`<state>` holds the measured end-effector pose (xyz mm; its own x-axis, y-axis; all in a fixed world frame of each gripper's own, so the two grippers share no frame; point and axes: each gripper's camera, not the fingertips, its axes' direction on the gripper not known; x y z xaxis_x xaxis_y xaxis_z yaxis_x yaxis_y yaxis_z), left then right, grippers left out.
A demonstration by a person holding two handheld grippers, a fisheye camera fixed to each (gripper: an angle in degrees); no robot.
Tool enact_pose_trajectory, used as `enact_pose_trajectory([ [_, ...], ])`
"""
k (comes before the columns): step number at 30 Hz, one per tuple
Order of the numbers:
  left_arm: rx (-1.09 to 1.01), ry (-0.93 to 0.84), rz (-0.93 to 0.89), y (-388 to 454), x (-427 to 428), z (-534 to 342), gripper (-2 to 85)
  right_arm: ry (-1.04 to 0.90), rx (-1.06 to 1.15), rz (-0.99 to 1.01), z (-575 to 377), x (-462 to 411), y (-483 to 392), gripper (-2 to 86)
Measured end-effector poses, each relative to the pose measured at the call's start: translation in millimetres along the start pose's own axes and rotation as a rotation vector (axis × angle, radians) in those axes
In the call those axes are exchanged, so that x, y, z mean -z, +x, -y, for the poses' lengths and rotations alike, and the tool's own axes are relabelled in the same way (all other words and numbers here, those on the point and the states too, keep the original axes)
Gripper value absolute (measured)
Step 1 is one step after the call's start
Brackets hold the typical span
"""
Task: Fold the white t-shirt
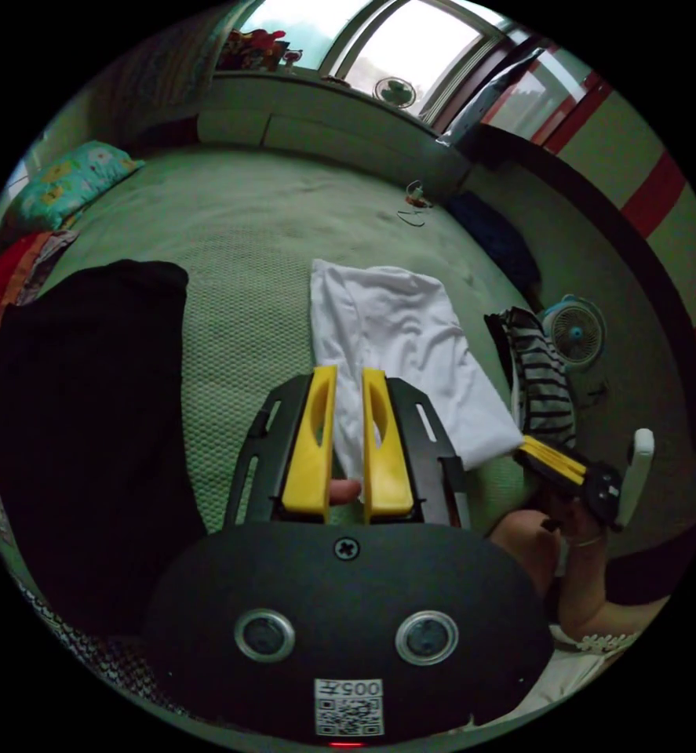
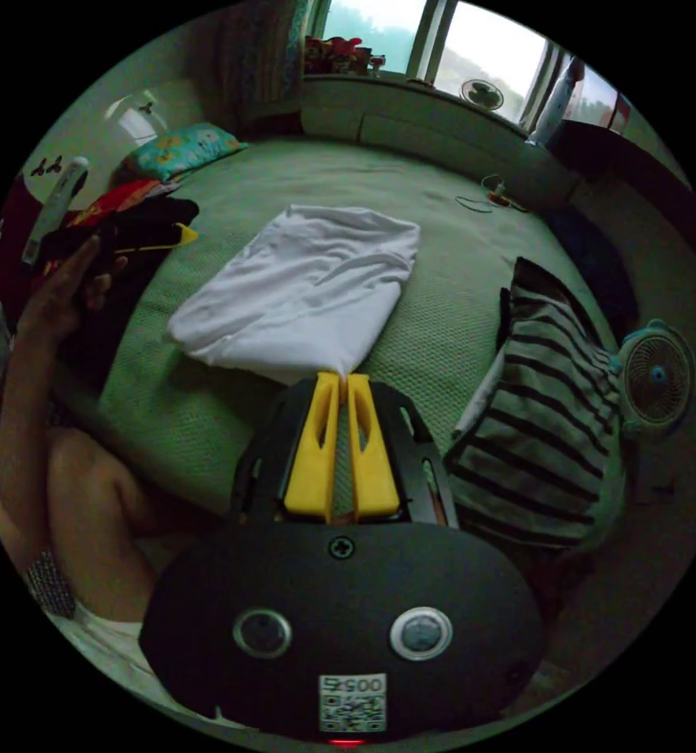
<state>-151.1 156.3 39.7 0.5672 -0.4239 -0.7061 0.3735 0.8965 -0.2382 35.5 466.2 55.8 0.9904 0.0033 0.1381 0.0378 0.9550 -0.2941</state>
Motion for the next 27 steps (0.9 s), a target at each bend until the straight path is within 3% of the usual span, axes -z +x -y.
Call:
enact_pose_trajectory([
  [10,0.019,-0.063,-0.147,-3.5,-35.4,12.0,7.8,-0.207,-0.103,-0.250,-53.4,32.6,39.6,1.4],
  [17,-0.054,-0.098,-0.107,19.4,-66.9,31.4,10.4,-0.018,0.033,0.023,-70.3,74.1,-39.2,6.7],
  [22,-0.003,-0.074,-0.051,11.7,-78.4,49.0,11.7,-0.051,0.094,0.091,-63.8,47.2,-97.2,7.4],
  [27,0.044,-0.129,-0.017,-3.2,-100.7,65.8,12.8,-0.055,0.152,0.017,-57.4,23.9,-134.6,6.8],
])
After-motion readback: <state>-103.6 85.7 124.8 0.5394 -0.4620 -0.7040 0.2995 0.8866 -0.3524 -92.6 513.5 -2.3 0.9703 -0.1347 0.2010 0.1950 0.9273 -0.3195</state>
